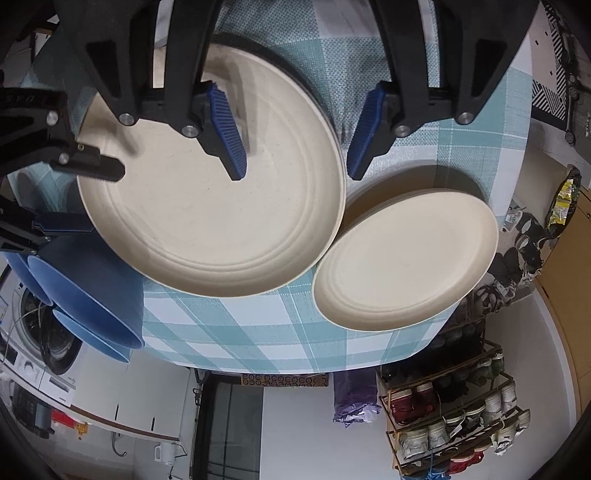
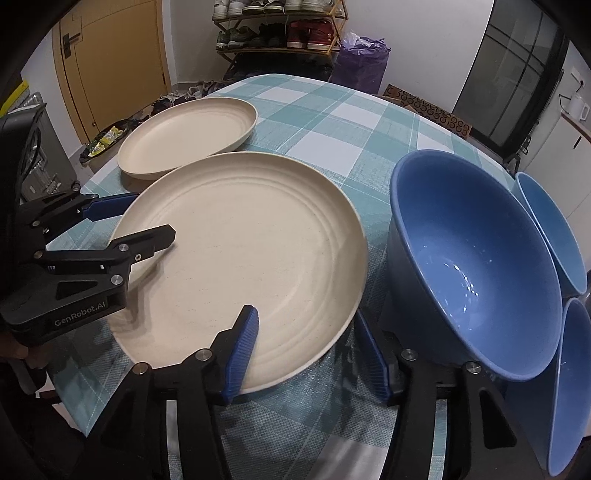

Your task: Organize plates and bowls

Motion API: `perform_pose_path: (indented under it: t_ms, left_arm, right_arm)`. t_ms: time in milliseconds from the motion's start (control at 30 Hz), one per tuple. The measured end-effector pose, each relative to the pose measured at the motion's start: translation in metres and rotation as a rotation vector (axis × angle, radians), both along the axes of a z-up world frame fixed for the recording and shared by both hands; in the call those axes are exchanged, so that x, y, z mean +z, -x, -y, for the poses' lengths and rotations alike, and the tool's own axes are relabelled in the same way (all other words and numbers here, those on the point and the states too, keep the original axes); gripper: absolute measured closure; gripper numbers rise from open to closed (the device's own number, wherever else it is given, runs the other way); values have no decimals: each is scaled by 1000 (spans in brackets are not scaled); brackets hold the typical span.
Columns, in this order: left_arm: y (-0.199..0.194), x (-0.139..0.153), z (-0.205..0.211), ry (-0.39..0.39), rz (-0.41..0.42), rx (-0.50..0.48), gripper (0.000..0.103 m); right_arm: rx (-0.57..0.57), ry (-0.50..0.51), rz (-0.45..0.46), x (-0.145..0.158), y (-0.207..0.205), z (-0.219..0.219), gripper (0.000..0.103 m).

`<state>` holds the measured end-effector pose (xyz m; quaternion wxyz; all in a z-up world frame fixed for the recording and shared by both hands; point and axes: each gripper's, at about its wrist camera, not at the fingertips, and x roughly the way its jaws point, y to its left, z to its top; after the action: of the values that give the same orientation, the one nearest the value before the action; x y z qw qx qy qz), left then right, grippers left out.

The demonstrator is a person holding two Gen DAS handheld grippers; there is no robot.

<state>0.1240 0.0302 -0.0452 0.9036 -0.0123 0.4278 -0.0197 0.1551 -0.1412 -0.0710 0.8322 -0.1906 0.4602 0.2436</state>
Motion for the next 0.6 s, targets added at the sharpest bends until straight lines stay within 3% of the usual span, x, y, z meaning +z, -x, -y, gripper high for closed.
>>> perform_pose_path:
  t_ms: [167, 267, 333, 467, 600]
  left_arm:
    - [3, 10, -8, 37, 21, 13, 27]
    - [6, 17, -12, 57, 35, 22, 22]
    - [8, 22, -15, 65, 48, 29, 13]
    - [13, 32, -23, 83, 81, 52, 9]
    - [14, 37, -30, 97, 99, 73, 0]
  right_arm:
    - [25, -15, 42, 9, 7, -4, 19]
    - [35, -36, 53, 17, 9, -5, 18]
    - [39, -58, 53, 23, 10, -5, 17]
    - [50, -105, 80, 36, 13, -4, 4]
    - [44, -129, 97, 47, 14, -5, 1]
